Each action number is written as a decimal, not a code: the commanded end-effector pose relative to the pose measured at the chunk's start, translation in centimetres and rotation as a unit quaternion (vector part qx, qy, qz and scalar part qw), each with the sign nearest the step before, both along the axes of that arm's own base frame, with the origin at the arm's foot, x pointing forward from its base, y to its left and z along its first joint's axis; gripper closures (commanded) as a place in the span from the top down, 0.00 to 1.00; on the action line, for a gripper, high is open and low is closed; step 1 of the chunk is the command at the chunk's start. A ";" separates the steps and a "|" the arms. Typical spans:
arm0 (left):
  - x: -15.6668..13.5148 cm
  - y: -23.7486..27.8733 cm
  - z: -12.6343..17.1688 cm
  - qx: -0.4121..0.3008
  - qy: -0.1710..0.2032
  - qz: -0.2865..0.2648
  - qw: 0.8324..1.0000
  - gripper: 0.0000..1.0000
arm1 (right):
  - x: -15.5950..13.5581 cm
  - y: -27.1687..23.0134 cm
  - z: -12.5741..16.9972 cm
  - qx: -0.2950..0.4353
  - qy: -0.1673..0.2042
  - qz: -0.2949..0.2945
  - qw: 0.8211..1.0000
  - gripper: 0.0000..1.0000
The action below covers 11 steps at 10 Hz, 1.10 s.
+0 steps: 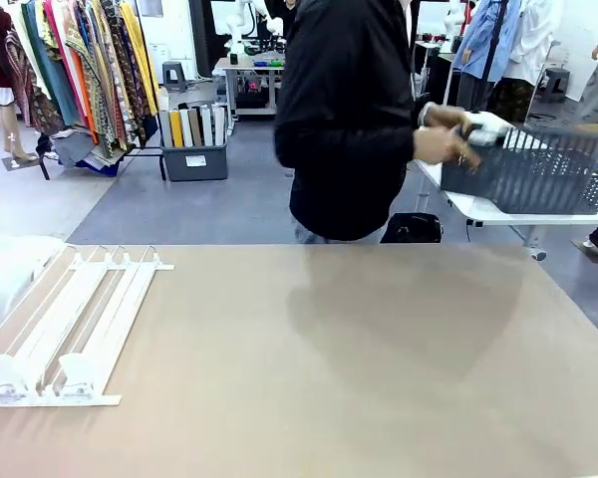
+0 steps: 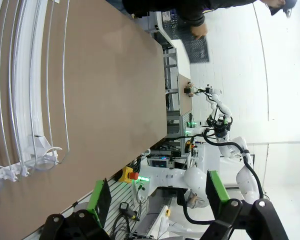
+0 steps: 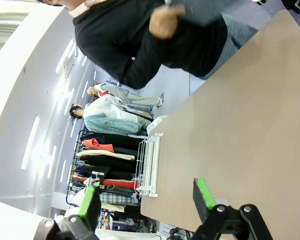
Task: Retrieve and store the cans from the dispenser.
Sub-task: Pick up one can from the Automatic Can Dispenser and place it in the middle of the table.
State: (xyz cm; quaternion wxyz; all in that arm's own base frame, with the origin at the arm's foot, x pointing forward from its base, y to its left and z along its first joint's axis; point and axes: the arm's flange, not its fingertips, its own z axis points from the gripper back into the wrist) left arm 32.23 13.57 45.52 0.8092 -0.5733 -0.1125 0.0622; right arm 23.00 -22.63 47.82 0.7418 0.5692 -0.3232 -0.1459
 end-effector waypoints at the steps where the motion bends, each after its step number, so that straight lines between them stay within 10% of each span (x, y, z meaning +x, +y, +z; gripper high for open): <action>1: -0.2 0.0 0.2 -0.001 0.006 -0.002 1.000 1.00 | 0.3 0.2 0.2 0.005 -0.018 -0.004 1.000 1.00; 11: -0.2 0.0 0.2 -0.001 0.006 -0.002 1.000 1.00 | 0.3 0.2 0.2 0.005 -0.018 -0.004 1.000 1.00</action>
